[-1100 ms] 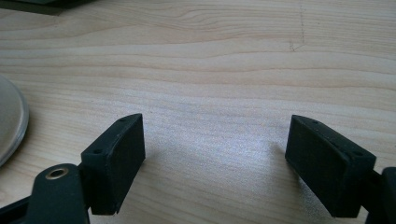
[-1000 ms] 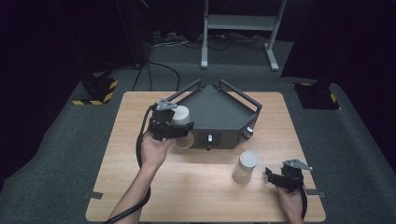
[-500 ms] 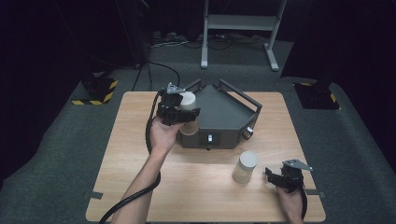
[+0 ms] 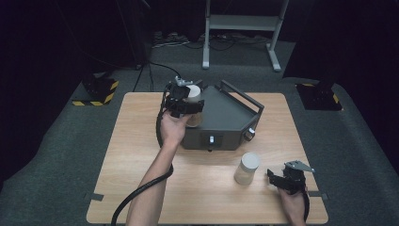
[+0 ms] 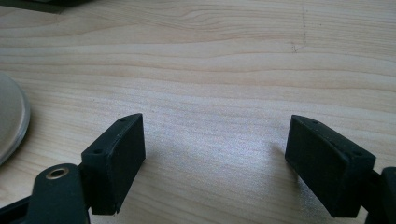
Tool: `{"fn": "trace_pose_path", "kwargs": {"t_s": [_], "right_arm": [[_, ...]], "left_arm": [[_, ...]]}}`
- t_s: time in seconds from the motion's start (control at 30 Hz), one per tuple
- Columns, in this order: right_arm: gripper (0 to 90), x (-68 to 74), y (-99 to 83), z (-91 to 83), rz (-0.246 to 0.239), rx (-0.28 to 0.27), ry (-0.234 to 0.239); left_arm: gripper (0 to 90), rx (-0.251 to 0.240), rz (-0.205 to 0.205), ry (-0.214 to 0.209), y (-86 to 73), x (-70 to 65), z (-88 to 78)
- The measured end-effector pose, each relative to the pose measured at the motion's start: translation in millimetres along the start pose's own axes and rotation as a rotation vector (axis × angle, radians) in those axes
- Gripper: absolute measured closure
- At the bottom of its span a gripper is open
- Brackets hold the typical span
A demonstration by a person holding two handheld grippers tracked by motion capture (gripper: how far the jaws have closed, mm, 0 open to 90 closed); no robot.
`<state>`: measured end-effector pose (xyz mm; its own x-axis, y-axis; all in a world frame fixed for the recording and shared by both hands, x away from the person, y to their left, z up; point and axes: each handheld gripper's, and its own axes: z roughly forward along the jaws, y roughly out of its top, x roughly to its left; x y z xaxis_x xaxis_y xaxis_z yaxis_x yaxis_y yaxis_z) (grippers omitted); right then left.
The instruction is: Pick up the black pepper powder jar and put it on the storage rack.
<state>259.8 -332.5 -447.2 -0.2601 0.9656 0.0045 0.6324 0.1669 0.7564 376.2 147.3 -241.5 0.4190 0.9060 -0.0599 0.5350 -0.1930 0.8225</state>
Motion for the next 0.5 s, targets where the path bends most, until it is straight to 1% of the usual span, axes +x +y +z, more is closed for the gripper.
{"fn": "trace_pose_path", "kwargs": {"t_s": [0.1, 0.23, 0.33, 0.37, 0.5], "right_arm": [[19.8, -0.4, 0.2, 0.2, -0.004, 0.001, 0.002], [19.8, -0.3, 0.0, 0.2, -0.006, 0.0, 0.002], [19.8, -0.9, -0.7, -0.2, -0.003, -0.004, 0.006], [19.8, -1.1, -0.8, -0.2, -0.003, -0.005, 0.007], [19.8, -1.1, -1.0, -0.4, -0.005, -0.006, 0.008]], "left_arm": [[35.5, 0.0, -0.005, 0.022, -0.2, -2.0, 4.7], [35.5, -0.002, -0.003, 0.039, -1.5, -4.0, 10.4], [35.4, 0.002, 0.005, 0.05, -1.1, -5.5, 14.1], [35.4, 0.003, 0.012, 0.061, -1.0, -7.1, 16.6], [35.5, 0.003, 0.008, 0.064, -0.6, -7.7, 21.8]]}}
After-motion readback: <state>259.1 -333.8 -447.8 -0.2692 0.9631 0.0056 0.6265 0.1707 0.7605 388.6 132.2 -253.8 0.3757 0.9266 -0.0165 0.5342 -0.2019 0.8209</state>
